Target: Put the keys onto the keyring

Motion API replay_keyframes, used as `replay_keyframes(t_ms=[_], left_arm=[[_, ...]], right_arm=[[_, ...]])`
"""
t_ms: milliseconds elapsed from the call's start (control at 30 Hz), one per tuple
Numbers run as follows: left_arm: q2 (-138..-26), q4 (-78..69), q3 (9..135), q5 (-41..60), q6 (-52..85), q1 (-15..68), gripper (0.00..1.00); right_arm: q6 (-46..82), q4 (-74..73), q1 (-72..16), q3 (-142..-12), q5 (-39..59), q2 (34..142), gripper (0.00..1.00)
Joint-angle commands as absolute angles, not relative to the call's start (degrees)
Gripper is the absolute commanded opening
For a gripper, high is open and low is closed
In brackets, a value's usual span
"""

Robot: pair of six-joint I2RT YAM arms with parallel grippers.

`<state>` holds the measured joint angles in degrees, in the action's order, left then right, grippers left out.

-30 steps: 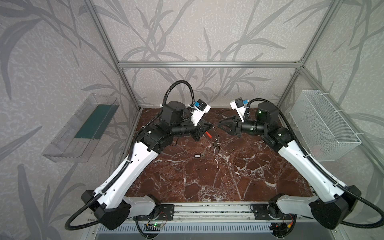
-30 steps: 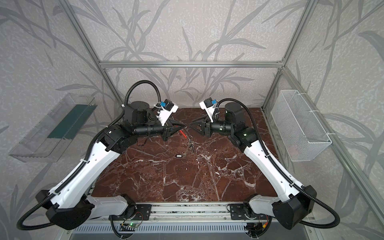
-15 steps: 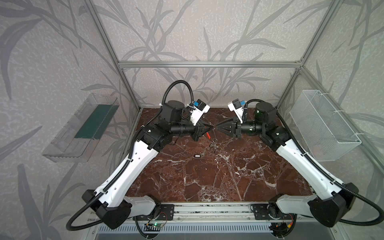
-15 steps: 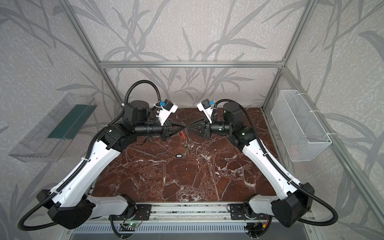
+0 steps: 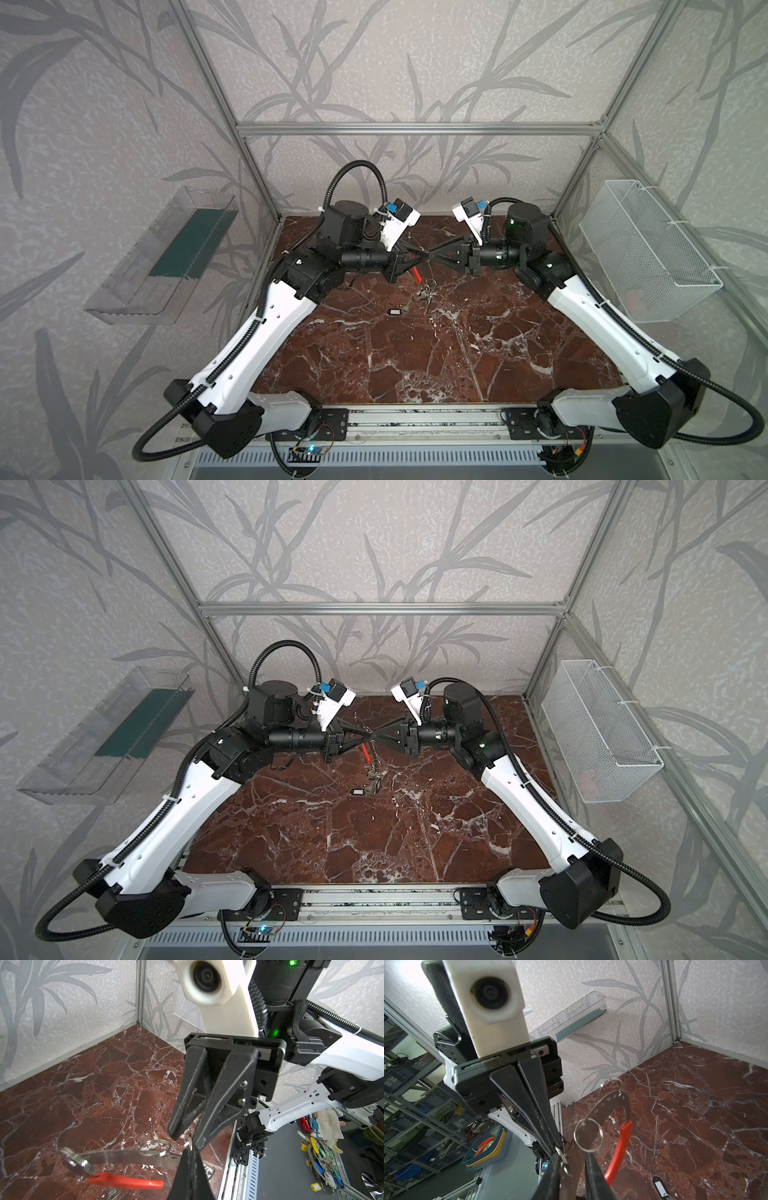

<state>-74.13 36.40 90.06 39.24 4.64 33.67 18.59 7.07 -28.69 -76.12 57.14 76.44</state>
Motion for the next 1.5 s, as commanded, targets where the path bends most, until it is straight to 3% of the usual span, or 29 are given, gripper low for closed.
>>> replay_keyframes(t_ms=[0,33,167,300,400,467,767,1100,1467], left_arm=[[-73.9,34.8,90.6,41.0,4.5,33.6,0.0],[-73.9,34.7,90.5,41.0,4.6,33.6,0.0],[-73.8,34.1,90.3,41.4,5.0,33.5,0.0],[-73.8,33.2,89.7,41.1,5.7,33.5,0.0],[-72.7,30.5,88.4,39.9,7.3,33.5,0.14],[-71.3,26.9,86.7,37.8,9.9,33.2,0.36],[-64.7,2.1,74.5,36.3,29.0,26.0,0.31],[-66.4,-12.7,70.4,34.4,37.1,26.5,0.28],[-72.1,-19.3,72.3,35.6,40.1,30.6,0.27]], right_arm=[[18.5,5.4,-29.5,-77.6,59.6,76.9,0.18],[18.5,5.4,-29.6,-77.5,59.7,76.9,0.11],[18.8,4.5,-29.6,-77.0,60.1,76.6,0.0],[20.5,1.1,-29.7,-75.3,59.9,75.6,0.0],[23.4,-3.5,-29.6,-73.0,58.2,74.7,0.0],[25.5,-7.2,-29.6,-71.1,55.7,74.0,0.0],[31.3,-24.2,-29.7,-63.1,43.9,70.0,0.0],[36.1,-39.3,-29.6,-57.4,33.7,69.1,0.0],[43.6,-51.7,-29.7,-56.1,30.3,71.8,0.0]])
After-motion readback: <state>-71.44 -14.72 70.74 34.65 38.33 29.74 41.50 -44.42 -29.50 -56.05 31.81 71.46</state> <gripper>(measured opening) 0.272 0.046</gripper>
